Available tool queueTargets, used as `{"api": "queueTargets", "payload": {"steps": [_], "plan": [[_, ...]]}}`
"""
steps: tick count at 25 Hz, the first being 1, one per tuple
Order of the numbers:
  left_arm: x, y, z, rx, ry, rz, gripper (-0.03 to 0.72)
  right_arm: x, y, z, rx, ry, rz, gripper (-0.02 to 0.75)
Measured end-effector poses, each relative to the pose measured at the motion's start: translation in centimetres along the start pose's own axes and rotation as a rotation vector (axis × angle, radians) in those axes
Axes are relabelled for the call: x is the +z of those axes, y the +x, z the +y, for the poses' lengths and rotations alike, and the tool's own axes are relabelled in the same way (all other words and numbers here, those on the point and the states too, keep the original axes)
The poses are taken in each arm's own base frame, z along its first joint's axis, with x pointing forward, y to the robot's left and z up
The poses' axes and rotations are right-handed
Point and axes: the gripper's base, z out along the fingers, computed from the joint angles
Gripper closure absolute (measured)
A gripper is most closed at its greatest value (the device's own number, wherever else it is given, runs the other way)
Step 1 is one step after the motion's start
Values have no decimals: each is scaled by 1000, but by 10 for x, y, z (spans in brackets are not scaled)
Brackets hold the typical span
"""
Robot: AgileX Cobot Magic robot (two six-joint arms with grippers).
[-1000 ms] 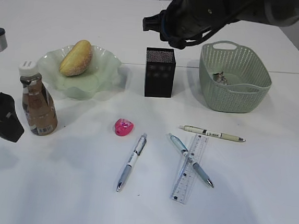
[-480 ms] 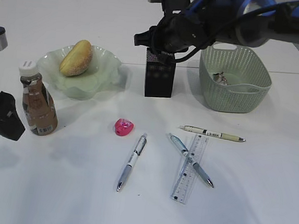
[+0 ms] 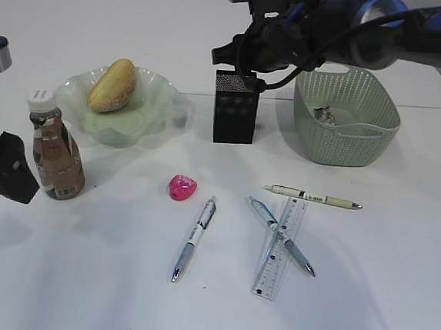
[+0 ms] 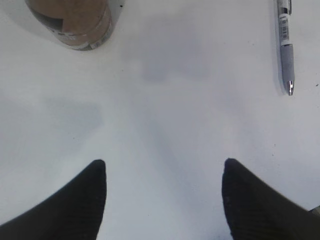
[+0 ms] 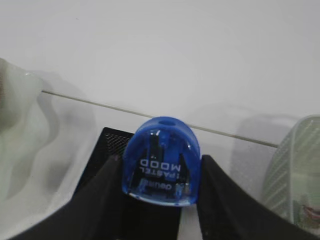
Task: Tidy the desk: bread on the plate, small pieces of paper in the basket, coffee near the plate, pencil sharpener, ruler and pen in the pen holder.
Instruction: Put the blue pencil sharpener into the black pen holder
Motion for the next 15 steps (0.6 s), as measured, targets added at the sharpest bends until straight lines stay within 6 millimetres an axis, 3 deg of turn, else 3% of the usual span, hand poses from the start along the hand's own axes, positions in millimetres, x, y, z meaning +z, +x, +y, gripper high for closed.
{"api": "queueTargets", "payload": {"steps": [15], "plan": [[0, 0, 0, 0, 0, -2, 179, 13, 10, -2, -48, 0, -4, 402]]}}
